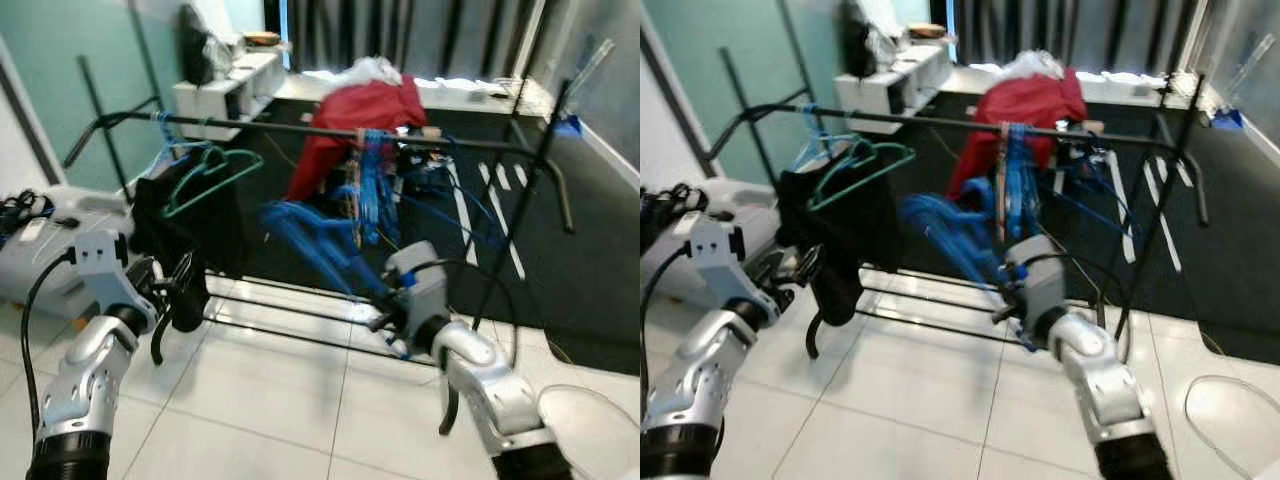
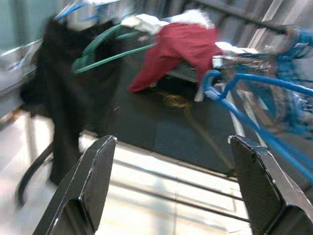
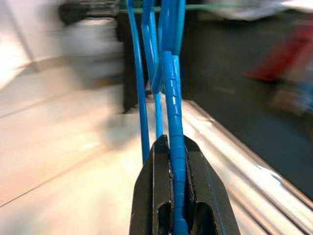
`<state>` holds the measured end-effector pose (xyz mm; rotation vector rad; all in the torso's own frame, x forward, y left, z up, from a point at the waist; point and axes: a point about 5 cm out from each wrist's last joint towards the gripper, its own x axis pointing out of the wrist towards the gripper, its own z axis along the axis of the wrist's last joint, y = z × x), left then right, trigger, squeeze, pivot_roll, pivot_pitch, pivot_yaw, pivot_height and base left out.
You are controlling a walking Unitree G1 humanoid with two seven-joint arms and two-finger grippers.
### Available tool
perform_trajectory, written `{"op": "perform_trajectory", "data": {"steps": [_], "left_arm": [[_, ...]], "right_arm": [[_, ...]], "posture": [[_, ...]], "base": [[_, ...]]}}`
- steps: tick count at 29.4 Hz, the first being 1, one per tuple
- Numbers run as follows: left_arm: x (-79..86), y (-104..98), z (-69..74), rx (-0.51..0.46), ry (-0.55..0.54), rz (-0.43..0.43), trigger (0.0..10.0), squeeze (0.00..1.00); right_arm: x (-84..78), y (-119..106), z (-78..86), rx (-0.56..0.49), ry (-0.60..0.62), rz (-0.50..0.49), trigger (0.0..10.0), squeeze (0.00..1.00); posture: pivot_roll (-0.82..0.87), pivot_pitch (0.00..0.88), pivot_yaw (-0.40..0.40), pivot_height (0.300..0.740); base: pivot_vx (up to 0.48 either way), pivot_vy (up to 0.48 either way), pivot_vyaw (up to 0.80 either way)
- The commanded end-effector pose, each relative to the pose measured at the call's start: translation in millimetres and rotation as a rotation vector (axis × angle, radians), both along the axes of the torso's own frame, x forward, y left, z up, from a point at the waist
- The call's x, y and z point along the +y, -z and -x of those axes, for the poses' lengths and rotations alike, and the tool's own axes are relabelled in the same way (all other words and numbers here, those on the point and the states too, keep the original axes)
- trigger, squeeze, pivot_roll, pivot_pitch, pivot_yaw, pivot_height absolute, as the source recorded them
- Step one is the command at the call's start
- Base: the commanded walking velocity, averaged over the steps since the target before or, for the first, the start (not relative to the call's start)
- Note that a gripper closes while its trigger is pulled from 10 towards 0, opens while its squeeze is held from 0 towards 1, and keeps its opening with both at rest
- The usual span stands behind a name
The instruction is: Hang hanger
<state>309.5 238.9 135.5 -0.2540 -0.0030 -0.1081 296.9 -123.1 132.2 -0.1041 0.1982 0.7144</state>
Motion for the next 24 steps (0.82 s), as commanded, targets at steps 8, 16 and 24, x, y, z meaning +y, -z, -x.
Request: {"op": "perform_trajectory", "data": {"steps": [8,16,24], "left_arm": [[5.1,5.2,-10.3,0.054,-0.027,-0.014,10.0,0.00],[5.5,16.5,-14.6,0.135,0.059,-0.030,10.0,0.00],[12.9,-0.9,-16.5,0.035,0.073,-0.041,10.0,0.00]], "right_arm": [[4.4,-5.4,-13.7,0.009,-0.053,-0.117,10.0,0.00],[6.8,-7.0,-28.4,0.027,0.004,-0.236,10.0,0.00],[3.0,3.2,-32.5,0.022,0.016,-0.242,10.0,0.00]], "posture": [[0.04,0.000,-0.049,0.740],[0.13,0.000,-0.027,0.740],[0.10,0.000,0.003,0.740]], "base": [[0.000,0.000,0.80],[0.000,0.000,0.80],[0.000,0.000,0.80]]}}
